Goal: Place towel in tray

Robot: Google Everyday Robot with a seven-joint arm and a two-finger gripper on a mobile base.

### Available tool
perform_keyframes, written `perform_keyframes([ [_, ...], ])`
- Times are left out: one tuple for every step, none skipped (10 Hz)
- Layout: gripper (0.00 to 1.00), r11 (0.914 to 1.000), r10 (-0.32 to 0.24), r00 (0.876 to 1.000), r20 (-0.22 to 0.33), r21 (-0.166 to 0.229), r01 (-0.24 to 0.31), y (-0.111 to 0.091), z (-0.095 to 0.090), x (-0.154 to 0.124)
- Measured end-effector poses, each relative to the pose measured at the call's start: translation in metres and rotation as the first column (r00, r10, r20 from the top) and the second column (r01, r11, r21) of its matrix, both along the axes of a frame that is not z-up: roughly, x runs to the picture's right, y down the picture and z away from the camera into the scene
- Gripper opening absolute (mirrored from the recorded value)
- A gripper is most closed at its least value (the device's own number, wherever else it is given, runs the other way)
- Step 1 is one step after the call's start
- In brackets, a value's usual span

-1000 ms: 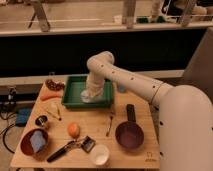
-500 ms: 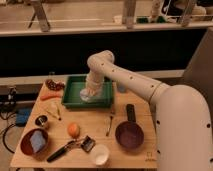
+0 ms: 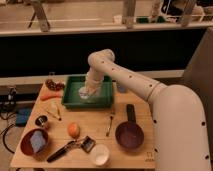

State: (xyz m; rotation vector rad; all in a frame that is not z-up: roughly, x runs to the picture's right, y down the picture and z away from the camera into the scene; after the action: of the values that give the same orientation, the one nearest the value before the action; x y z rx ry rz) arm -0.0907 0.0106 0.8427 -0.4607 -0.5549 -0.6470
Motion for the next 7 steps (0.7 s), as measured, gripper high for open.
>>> perform_keyframes([
  [0.0, 1.0, -0.002, 1.0, 0.01, 0.001, 0.002, -0.0016, 0.0015, 0.0],
  [0.0, 1.0, -0.005, 1.0, 0.017, 0.002, 0.005, -0.0025, 0.0027, -0.0002],
  [0.0, 1.0, -0.009, 1.0, 0.026, 0.003, 0.008, -0.0035, 0.0042, -0.0005],
  [0.0, 0.9999, -0.01, 0.999, 0.035, 0.004, 0.01, -0.005, 0.0059, -0.0008],
  [0.0, 0.9999, -0.011, 0.999, 0.04, 0.004, 0.011, -0.0057, 0.0073, -0.0011],
  [0.0, 0.9999, -0.012, 0.999, 0.045, 0.003, 0.012, -0.0067, 0.0089, -0.0011],
  [0.0, 0.9999, -0.014, 0.999, 0.052, 0.004, 0.014, -0.0076, 0.0109, -0.0009],
])
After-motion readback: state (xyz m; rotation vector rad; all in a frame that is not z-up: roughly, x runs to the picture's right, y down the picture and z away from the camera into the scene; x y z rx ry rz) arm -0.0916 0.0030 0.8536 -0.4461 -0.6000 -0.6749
